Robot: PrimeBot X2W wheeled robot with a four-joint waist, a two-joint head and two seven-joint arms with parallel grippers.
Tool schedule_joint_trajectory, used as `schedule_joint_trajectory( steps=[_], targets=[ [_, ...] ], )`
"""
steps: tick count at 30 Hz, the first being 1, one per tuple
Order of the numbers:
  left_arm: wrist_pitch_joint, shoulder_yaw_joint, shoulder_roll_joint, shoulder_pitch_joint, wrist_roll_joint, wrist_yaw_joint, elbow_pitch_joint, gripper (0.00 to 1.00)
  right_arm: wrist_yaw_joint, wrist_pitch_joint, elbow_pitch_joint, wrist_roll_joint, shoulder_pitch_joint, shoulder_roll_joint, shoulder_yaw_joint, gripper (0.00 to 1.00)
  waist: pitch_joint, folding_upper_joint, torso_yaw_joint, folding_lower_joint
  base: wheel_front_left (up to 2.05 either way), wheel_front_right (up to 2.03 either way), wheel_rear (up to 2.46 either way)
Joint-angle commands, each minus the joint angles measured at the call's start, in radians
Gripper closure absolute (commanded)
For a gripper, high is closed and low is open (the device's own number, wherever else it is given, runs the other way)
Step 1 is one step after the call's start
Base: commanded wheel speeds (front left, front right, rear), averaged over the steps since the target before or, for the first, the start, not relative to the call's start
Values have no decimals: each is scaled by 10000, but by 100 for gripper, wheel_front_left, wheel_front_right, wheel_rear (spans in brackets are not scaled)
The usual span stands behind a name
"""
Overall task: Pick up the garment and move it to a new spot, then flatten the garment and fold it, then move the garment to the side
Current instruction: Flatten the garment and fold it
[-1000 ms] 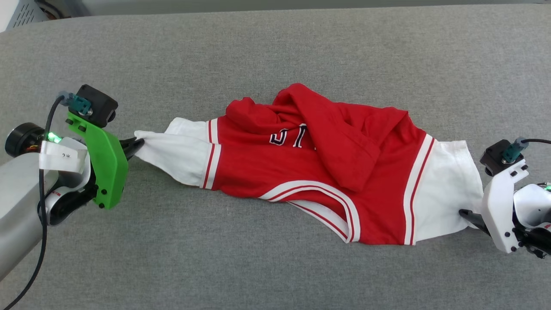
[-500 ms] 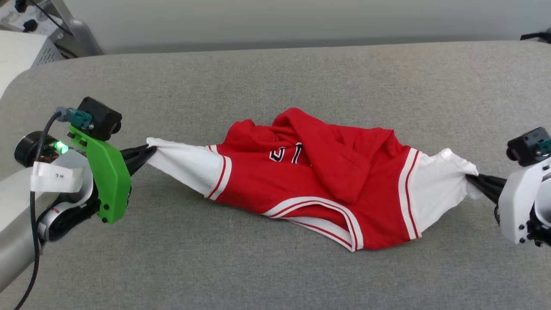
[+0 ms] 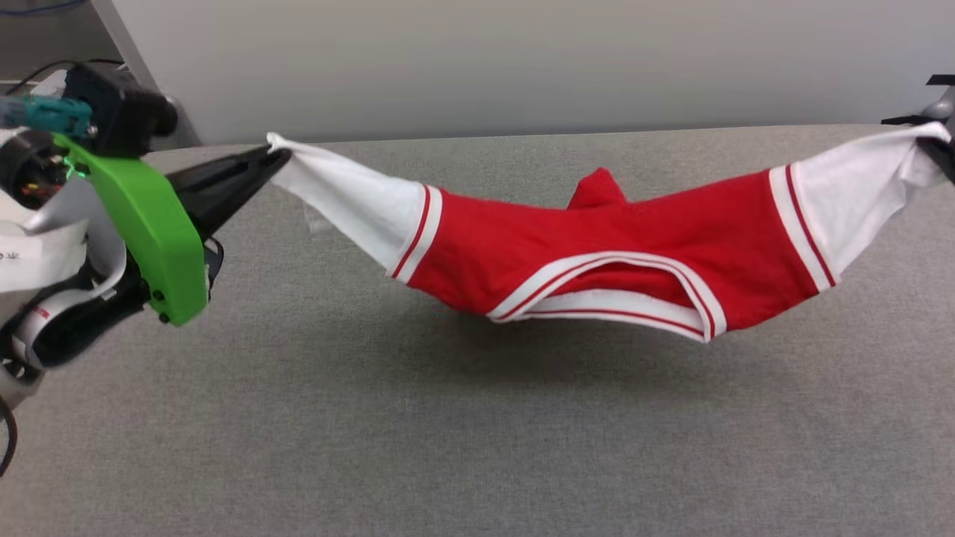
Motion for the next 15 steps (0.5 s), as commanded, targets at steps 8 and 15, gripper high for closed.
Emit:
schedule_joint_trajectory(
  steps=[8, 15],
  targets=[
    [-744, 759, -998, -1498, 561, -112, 444, 100, -7, 400, -194, -822, -1608, 343, -769, 100, 97, -1, 150, 0, 0, 0, 0],
    [-1310, 1181, -2060, -2817, 1263, -187, 1673, 100, -7, 128, 378, -1810, -3577, 867, -502, 100, 772, -1, 129, 0, 0, 0, 0]
  ],
)
